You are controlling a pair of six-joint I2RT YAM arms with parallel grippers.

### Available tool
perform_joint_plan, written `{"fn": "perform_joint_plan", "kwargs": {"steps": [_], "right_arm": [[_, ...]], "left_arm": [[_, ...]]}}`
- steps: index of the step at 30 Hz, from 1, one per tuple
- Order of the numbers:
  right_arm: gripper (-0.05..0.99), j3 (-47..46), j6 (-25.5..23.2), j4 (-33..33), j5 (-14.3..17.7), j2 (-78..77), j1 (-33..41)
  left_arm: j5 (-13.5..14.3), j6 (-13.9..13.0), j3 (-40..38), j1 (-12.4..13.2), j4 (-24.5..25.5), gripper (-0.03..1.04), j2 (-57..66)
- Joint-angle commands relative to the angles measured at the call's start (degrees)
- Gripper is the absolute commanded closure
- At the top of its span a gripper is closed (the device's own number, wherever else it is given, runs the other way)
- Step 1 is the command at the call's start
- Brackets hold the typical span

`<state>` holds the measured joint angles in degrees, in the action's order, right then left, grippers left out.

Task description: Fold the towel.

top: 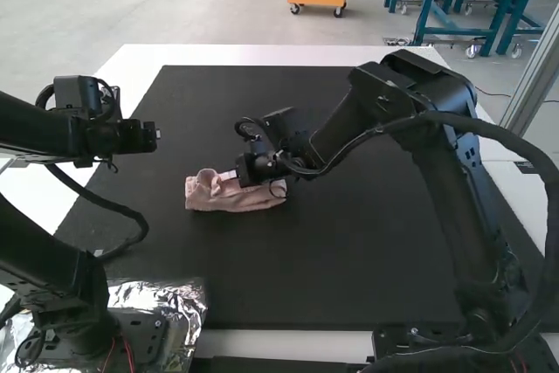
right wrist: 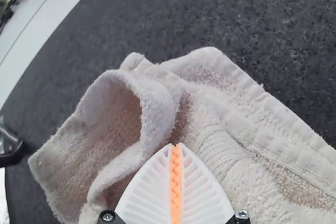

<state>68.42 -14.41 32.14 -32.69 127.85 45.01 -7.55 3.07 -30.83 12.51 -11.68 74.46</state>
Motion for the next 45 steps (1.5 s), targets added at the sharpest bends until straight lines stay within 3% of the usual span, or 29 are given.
{"fn": "perform_joint_plan", "kwargs": {"steps": [1, 20, 23, 29, 34, 36, 39, 43, 45], "right_arm": [[0.96, 2.6, -1.1, 0.6, -1.1, 0.6, 2.1], [0.96, 4.0, -1.9, 4.9, -1.0, 8.9, 4.6], [0.96, 3.9, -4.2, 6.6, -1.1, 8.2, 4.4], [0.95, 4.3, -5.4, 2.8, -1.0, -0.7, 1.7], [0.68, 5.8, -5.4, -7.2, -0.6, -12.5, -5.0], [0.47, 6.5, -5.3, -10.5, -0.3, -18.1, -7.7], [0.05, 7.6, -3.5, -15.5, 4.1, -27.5, -11.5], [0.02, 9.2, -1.4, -20.5, 9.2, -40.3, -16.6], [0.02, 9.1, 2.4, -22.3, 11.4, -46.6, -19.5]], "left_arm": [[-1.2, 0.8, 0.2, 0.1, -0.5, 0.04, -0.4], [-1.8, 1.8, 0.2, 0.1, -1.5, 0.04, 0.6], [-1.8, 1.9, -0.6, 0.1, -1.8, 0.04, 0.3], [-1.9, 2.6, -4.8, 0.0, 1.8, 0.04, -0.4], [-1.9, 3.5, -10.0, -1.7, 5.9, 0.04, -2.8], [-1.9, 3.6, -12.5, -3.1, 7.8, 0.04, -4.0], [-1.8, 4.3, -16.5, -5.7, 10.6, 0.04, -5.7], [-1.7, 4.8, -21.9, -10.4, 14.1, 0.04, -8.4], [-1.6, 4.8, -24.3, -12.8, 15.8, 0.04, -10.1]]}}
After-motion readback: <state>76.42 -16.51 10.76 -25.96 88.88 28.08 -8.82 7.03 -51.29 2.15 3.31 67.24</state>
